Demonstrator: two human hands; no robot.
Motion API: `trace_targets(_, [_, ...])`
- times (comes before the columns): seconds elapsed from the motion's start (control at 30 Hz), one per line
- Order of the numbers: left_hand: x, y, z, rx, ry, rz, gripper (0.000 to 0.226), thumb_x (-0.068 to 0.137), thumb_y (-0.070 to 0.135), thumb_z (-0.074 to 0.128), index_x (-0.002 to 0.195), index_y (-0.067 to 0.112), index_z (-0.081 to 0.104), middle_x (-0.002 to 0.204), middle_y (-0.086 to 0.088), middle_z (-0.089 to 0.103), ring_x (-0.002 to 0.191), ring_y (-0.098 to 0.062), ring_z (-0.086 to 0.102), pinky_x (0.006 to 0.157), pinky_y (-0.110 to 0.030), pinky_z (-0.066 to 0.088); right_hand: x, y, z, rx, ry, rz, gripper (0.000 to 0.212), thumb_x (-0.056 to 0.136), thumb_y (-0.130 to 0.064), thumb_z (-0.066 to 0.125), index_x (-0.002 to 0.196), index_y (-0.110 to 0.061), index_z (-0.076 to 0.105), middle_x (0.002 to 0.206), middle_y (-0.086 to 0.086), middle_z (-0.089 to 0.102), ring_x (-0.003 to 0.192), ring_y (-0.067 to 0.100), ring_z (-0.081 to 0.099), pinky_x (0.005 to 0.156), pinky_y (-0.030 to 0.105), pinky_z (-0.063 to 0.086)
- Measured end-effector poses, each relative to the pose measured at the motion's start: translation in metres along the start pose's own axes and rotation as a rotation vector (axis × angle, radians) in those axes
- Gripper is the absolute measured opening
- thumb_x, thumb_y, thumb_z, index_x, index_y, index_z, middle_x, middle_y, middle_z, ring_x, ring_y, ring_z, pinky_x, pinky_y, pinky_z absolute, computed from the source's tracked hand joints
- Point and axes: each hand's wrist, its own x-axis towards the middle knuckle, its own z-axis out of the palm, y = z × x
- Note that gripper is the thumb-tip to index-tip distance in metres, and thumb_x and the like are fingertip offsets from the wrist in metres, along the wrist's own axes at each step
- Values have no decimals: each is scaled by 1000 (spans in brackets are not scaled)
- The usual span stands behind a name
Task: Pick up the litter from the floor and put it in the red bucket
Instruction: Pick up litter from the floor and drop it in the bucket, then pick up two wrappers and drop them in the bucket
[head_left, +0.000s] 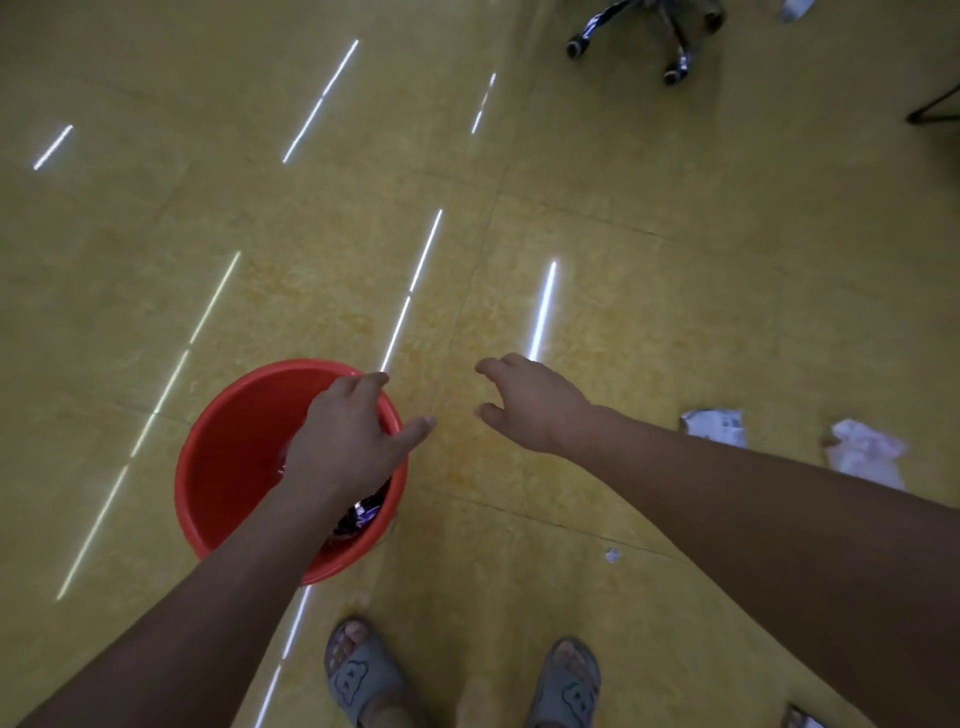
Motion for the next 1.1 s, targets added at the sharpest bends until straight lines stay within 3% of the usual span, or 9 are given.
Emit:
trace_targets(0.23, [-17, 87, 21, 47, -35, 119, 88, 77, 65, 64, 145, 16, 40, 148, -11, 41, 137, -27, 36, 110, -41, 34, -83, 77, -10, 70, 44, 127, 59, 93, -47, 53, 143, -22, 37, 134, 5, 47, 117, 27, 51, 91, 45, 50])
trace_targets(0.47, [-26, 173, 69, 123, -132, 233, 107, 59, 89, 47, 144, 24, 41, 147, -12, 42, 137, -29, 37, 109, -45, 38, -174, 171, -5, 143, 55, 298, 60, 93, -48, 53, 143, -21, 36, 137, 7, 44, 120, 29, 48, 91, 46, 49])
trace_targets(0.8, [-45, 315, 119, 186, -275, 357, 99, 68, 76, 62, 149, 28, 32, 156, -10, 29, 143, -27, 26, 111, -44, 34, -293, 288, -2, 288, 83, 575, 62, 93, -52, 52, 145, -21, 35, 142, 6, 40, 122, 29, 47, 93, 43, 48])
trace_targets(1.1, [-54, 417, 139, 279, -310, 514, 97, 68, 72, 67, 148, 28, 35, 155, -13, 30, 143, -30, 26, 111, -45, 32, -377, 365, -5, 405, 89, 792, 66, 94, -53, 50, 147, -20, 30, 144, 8, 36, 124, 30, 45, 95, 44, 47])
